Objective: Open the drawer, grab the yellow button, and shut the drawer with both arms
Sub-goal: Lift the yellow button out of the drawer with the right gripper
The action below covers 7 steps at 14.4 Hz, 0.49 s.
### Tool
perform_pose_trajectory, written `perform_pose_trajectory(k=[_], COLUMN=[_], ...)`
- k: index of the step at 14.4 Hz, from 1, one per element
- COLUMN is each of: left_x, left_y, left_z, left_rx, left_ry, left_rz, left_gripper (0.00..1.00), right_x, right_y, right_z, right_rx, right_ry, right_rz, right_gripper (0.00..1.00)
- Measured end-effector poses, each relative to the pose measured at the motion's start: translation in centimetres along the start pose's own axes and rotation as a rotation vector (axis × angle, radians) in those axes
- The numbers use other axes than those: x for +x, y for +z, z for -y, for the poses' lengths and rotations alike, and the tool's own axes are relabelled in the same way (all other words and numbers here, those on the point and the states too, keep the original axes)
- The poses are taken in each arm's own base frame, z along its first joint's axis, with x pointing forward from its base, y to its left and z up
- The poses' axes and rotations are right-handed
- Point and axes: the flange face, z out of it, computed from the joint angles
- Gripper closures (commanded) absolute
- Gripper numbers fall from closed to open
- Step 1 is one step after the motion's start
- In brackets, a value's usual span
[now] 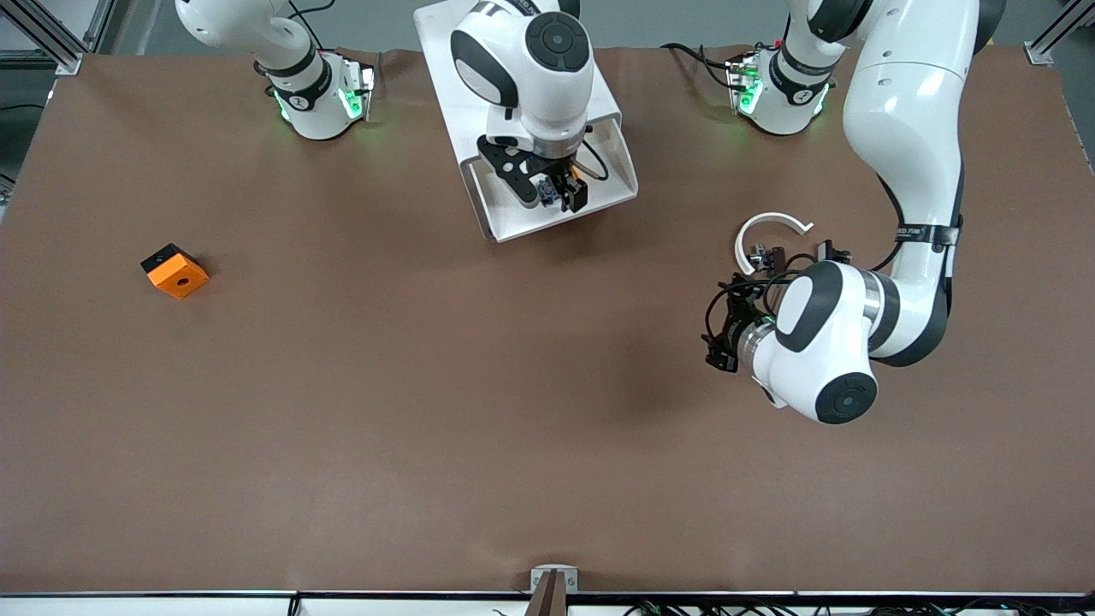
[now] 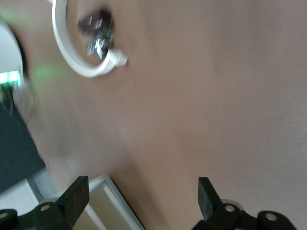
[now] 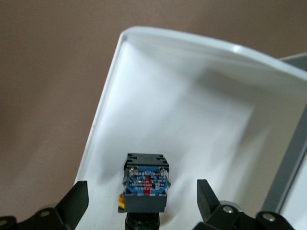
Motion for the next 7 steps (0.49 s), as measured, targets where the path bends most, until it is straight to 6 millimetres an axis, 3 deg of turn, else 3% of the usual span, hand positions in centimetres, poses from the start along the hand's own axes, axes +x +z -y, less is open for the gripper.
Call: perform_pose_trajectory(k=[1, 2, 3, 7], left_x=[0.4, 0.7, 0.9, 1.1], left_y=[-0.5, -1.0, -1.4, -1.7], left_z=[0.2, 0.5, 0.7, 0.9], left_rx=[-0.006, -0.011, -0.015, -0.008], left_ry=[0.073, 0.141, 0.203, 0.417], left_rz=[-0.030, -0.047, -0.056, -0.074], left_gripper=[0.00, 0.00, 0.00, 0.00], right_x=[-0.3, -0.4, -0.3, 1.1], right_y=[0.4, 0.4, 0.4, 0.5], right_z=[0.0, 0.1, 0.1, 0.5], right_rx=[-0.005, -0.003, -0.001, -0.003], right_ry=[-0.004, -0.005, -0.003, 0.021], right_rz=[-0.002, -0.002, -0.002, -0.005], right_gripper=[0.05, 0.27, 0.38, 0.56])
